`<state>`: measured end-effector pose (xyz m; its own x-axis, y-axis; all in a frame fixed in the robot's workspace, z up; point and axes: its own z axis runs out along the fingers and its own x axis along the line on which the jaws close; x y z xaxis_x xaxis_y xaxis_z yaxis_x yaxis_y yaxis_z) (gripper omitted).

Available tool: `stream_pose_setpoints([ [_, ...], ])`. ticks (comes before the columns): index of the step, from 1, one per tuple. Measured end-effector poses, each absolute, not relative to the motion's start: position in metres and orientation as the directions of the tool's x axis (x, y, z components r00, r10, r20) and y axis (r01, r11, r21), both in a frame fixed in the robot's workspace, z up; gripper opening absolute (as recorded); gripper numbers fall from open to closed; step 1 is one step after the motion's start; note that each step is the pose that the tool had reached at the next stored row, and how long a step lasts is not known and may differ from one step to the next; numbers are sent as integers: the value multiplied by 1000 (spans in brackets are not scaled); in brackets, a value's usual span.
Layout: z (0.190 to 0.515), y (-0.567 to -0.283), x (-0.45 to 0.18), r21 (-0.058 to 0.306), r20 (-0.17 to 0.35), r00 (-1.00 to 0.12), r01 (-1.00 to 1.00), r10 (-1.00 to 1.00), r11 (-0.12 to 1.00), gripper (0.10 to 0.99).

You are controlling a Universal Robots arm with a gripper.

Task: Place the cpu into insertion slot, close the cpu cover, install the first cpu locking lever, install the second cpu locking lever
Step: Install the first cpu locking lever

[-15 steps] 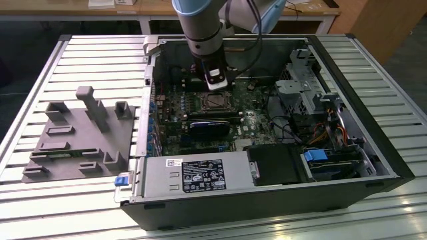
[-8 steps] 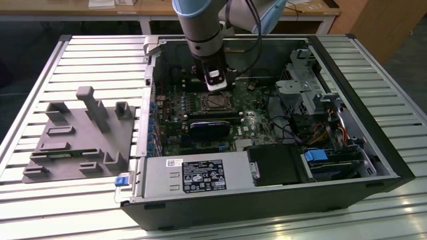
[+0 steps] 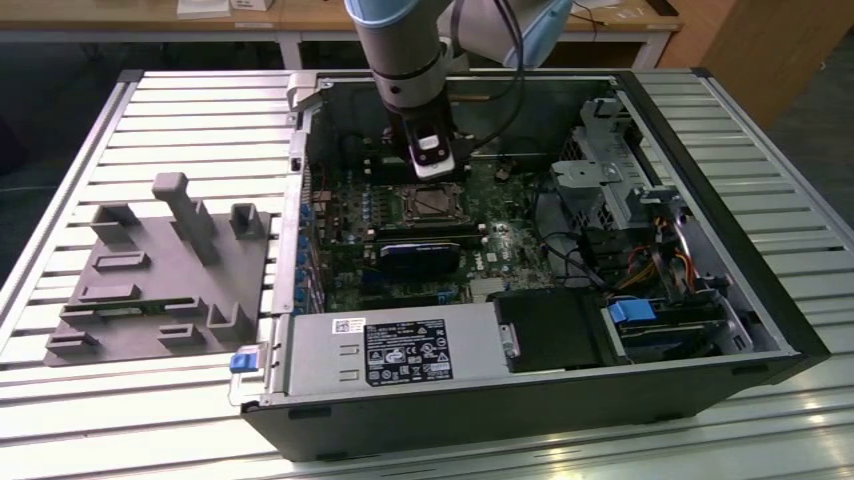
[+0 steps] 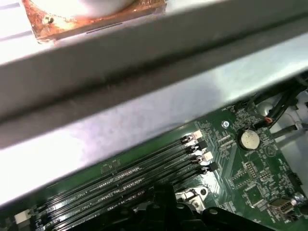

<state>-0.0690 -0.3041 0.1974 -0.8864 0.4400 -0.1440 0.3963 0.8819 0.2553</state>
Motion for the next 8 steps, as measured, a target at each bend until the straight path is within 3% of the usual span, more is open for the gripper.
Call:
stream_pose_setpoints([
  [4, 204, -304, -69, 246, -149, -886, 396, 439, 884, 102],
  [8, 208, -304, -69, 199, -171, -885, 399, 433, 895, 102],
])
